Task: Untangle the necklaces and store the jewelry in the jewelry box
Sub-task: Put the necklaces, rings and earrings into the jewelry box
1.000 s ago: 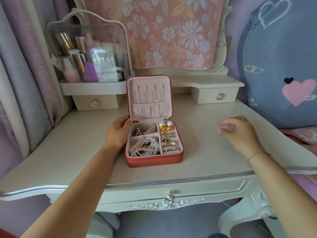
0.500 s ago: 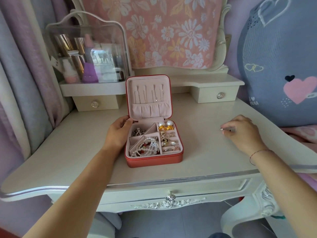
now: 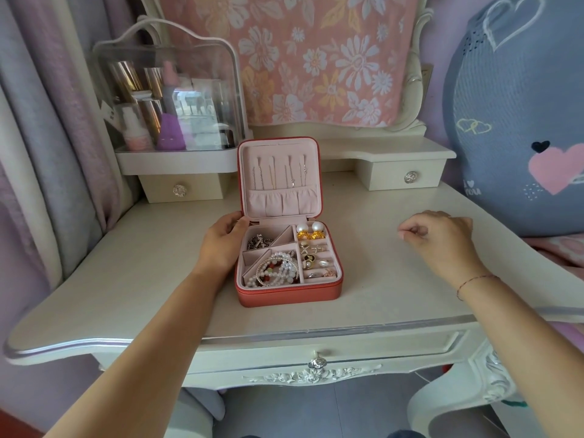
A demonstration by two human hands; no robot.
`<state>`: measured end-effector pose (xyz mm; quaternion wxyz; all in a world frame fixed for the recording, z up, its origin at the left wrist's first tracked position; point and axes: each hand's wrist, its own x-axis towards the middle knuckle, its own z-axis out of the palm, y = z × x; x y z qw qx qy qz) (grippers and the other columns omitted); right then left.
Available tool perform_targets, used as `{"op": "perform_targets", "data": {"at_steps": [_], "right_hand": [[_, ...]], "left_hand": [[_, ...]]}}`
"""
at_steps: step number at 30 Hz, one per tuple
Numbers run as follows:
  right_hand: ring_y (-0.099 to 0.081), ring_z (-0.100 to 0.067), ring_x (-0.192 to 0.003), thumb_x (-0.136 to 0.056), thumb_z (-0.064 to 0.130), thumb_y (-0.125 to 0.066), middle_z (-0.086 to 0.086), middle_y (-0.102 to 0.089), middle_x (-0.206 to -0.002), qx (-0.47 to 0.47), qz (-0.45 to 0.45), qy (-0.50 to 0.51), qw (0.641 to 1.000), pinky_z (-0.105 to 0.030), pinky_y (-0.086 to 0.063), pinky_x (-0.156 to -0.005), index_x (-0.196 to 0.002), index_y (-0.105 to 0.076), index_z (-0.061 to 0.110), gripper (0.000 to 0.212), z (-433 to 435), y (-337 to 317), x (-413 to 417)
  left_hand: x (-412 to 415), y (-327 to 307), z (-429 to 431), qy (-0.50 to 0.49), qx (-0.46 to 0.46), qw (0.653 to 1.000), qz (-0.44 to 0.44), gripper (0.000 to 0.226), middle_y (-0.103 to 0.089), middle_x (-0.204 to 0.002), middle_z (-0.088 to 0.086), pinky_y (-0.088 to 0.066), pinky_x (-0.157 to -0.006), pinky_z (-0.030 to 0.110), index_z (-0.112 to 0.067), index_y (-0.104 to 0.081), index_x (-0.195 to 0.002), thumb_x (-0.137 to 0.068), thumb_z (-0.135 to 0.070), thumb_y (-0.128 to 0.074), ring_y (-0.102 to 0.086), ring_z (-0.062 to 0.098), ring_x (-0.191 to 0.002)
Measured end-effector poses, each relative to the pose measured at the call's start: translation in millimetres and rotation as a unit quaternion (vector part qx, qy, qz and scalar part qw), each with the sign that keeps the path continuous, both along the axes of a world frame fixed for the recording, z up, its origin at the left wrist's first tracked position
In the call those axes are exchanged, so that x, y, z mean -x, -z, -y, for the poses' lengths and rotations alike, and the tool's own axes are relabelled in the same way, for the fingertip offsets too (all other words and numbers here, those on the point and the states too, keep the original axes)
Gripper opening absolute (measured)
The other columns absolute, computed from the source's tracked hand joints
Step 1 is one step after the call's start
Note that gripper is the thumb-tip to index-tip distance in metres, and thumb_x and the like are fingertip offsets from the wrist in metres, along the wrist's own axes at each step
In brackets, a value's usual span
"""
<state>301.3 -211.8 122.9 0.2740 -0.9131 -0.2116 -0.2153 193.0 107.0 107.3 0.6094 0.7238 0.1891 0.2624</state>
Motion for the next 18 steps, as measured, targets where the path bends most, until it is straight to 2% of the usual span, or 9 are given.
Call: {"op": "perform_targets", "data": {"at_steps": [2, 3, 5, 7, 9, 12, 15, 18], "right_hand": [[-0.057, -0.005, -0.067, -0.079, 0.012, -0.073, 0.012, -0.065, -0.071, -0.091, -0.053, -0.062, 0.992, -0.03, -0.041, -0.084, -0.072, -0.069, 0.023, 0.013, -13.1, -9.1, 13.4], [-0.058, -0.002, -0.065, -0.08, 0.01, -0.073, 0.011, -0.067, -0.071, -0.137, -0.098, -0.099, 0.981, -0.022, -0.045, -0.079, -0.073, -0.069, 0.022, 0.014, -21.3, -13.9, 22.2], [-0.06, -0.003, -0.066, -0.082, 0.005, -0.071, 0.006, -0.071, -0.072, -0.208, -0.201, -0.176, 0.941, -0.012, -0.046, -0.071, -0.075, -0.069, 0.018, 0.015, -39.4, -22.0, 42.3], [-0.061, -0.005, -0.067, -0.084, 0.002, -0.068, 0.004, -0.071, -0.07, -0.243, -0.284, -0.229, 0.899, -0.01, -0.047, -0.069, -0.077, -0.069, 0.014, 0.014, -55.7, -23.9, 57.6], [-0.061, -0.002, -0.068, -0.086, 0.005, -0.067, 0.004, -0.071, -0.074, -0.244, -0.336, -0.238, 0.878, -0.009, -0.044, -0.07, -0.082, -0.071, 0.012, 0.009, -68.0, -22.3, 64.4], [-0.06, -0.006, -0.084, -0.084, 0.013, -0.071, 0.0, -0.073, -0.088, -0.24, -0.391, -0.208, 0.864, -0.015, -0.041, -0.083, -0.089, -0.074, 0.013, 0.006, -79.7, -17.0, 64.0], [-0.061, -0.009, -0.087, -0.082, 0.014, -0.073, 0.0, -0.073, -0.087, -0.244, -0.418, -0.18, 0.856, -0.023, -0.039, -0.093, -0.084, -0.073, 0.017, 0.004, -84.8, -14.0, 62.6], [-0.06, -0.008, -0.086, -0.082, 0.014, -0.073, 0.001, -0.072, -0.085, -0.245, -0.427, -0.164, 0.855, -0.022, -0.038, -0.09, -0.083, -0.073, 0.017, 0.003, -87.3, -15.2, 61.8]], "left_hand": [[0.0, -0.4, -0.6, -0.004, -0.009, 1.0, -0.005, 0.018, -0.074, -0.099, -0.003, -0.052, -0.097, 0.043, -0.022, -0.071, -0.105, -0.096, -0.025, -0.057, -0.068, 0.017, -0.097], [0.7, -1.3, 0.0, -0.003, -0.013, 1.0, -0.007, 0.017, -0.074, -0.1, -0.003, -0.051, -0.097, 0.043, -0.023, -0.072, -0.104, -0.096, -0.025, -0.057, -0.068, 0.018, -0.098], [1.1, -2.0, 0.6, -0.001, -0.012, 1.0, -0.006, 0.016, -0.074, -0.1, -0.002, -0.052, -0.096, 0.04, -0.023, -0.071, -0.103, -0.096, -0.024, -0.056, -0.069, 0.016, -0.094], [1.6, -2.4, 1.6, -0.004, -0.011, 1.0, -0.009, 0.016, -0.074, -0.101, 0.0, -0.053, -0.094, 0.037, -0.021, -0.07, -0.104, -0.097, -0.023, -0.055, -0.068, 0.013, -0.09], [2.1, -2.8, 1.9, -0.005, -0.013, 1.0, -0.008, 0.015, -0.073, -0.101, -0.002, -0.052, -0.096, 0.04, -0.025, -0.07, -0.102, -0.096, -0.024, -0.056, -0.068, 0.016, -0.096], [2.5, -3.2, 1.0, -0.009, -0.013, 1.0, -0.01, 0.014, -0.073, -0.102, -0.002, -0.05, -0.098, 0.045, -0.028, -0.07, -0.099, -0.096, -0.025, -0.057, -0.068, 0.019, -0.101], [2.8, -3.1, 1.3, 0.0, -0.01, 1.0, -0.007, 0.015, -0.074, -0.1, -0.001, -0.05, -0.098, 0.046, -0.024, -0.071, -0.1, -0.095, -0.026, -0.057, -0.068, 0.02, -0.1], [3.6, -4.6, 3.4, 0.0, -0.009, 1.0, -0.006, 0.015, -0.074, -0.096, -0.004, -0.051, -0.096, 0.042, -0.028, -0.069, -0.095, -0.097, -0.023, -0.055, -0.068, 0.017, -0.095]]}}
